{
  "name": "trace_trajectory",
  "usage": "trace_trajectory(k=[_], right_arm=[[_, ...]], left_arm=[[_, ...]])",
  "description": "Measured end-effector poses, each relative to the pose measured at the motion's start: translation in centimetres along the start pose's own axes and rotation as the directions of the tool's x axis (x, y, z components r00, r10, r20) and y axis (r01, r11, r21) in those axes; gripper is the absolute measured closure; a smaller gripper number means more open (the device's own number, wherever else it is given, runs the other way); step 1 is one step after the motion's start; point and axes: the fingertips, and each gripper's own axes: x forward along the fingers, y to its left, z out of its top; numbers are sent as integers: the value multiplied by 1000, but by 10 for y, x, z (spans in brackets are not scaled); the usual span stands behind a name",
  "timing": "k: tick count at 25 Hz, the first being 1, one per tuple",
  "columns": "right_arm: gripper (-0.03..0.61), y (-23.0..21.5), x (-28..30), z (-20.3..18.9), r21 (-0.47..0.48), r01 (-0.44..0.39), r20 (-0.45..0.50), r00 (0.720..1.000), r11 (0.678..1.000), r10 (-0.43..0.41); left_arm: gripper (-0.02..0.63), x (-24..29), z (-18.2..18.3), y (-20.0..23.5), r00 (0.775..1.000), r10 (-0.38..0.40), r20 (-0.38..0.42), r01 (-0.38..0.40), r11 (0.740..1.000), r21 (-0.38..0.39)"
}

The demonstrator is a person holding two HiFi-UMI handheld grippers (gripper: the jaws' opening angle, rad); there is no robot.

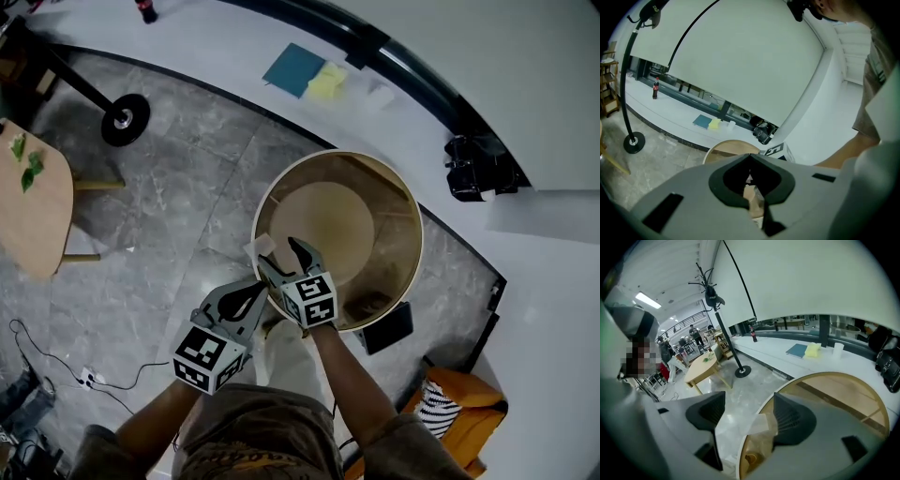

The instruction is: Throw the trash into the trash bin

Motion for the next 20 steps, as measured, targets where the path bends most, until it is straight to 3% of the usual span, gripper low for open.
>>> trace_trajectory(k=[6,11,20], right_arm=[[220,-13,43,-40,-5,8,-34,999,1000,-8],[172,-12,74,-72,-64,-12,-46,999,998,9],[149,-10,90,-94,-75,-66,-56,997,995,62]], left_arm=[[595,29,-42,24,999,-13,-29,12,999,-41],[595,44,-73,35,998,-36,-52,34,998,-44],[595,57,-100,49,996,-36,-82,30,997,-66]])
